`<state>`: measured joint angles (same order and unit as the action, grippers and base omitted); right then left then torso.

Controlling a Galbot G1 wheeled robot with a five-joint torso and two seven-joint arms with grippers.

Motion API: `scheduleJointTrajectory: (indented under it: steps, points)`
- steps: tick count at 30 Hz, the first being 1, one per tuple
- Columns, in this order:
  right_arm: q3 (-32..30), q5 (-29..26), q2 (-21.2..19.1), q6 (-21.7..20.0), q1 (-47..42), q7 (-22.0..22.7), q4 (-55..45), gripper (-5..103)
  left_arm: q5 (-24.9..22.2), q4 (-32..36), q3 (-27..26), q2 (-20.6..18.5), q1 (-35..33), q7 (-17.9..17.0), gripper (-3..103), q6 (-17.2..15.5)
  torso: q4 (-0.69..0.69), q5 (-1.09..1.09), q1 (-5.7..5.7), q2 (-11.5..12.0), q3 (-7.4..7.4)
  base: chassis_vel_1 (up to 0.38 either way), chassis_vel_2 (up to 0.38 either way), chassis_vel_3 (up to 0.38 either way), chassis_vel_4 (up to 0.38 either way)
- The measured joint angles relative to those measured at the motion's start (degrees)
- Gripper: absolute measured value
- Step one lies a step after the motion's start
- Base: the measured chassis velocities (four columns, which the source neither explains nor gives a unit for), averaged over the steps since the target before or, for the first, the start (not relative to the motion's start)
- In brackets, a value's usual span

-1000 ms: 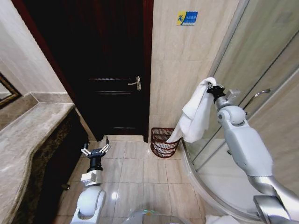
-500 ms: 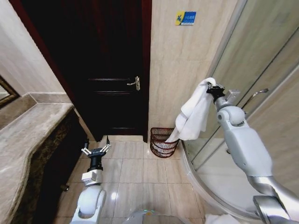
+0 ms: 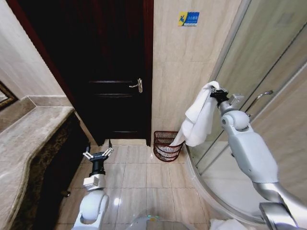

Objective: Discard the used towel into the hamper.

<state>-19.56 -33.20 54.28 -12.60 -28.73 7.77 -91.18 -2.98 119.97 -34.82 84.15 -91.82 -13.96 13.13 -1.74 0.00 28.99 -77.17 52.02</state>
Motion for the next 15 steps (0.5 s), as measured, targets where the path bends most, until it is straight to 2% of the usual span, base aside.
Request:
scheduleJointTrajectory:
  steps: [9, 15]
  points:
    - [-0.20, 0.22, -0.28, 0.24, -0.01, 0.17, 0.26, 3, 0.18, 0.02, 0.10, 0.15, 0.00, 0.09, 100, -0.17, 0.01, 0.00, 0.00, 0.00, 0.00, 0.003, 0.005, -0.008, -0.007]
    - [-0.20, 0.25, -0.25, 0.33, -0.05, 0.53, 0.37, 3, 1.35, 0.13, -0.05, 0.32, -0.37, 0.17, 100, -0.75, -0.01, -0.01, 0.01, 0.00, 0.00, 0.123, 0.110, -0.107, -0.115]
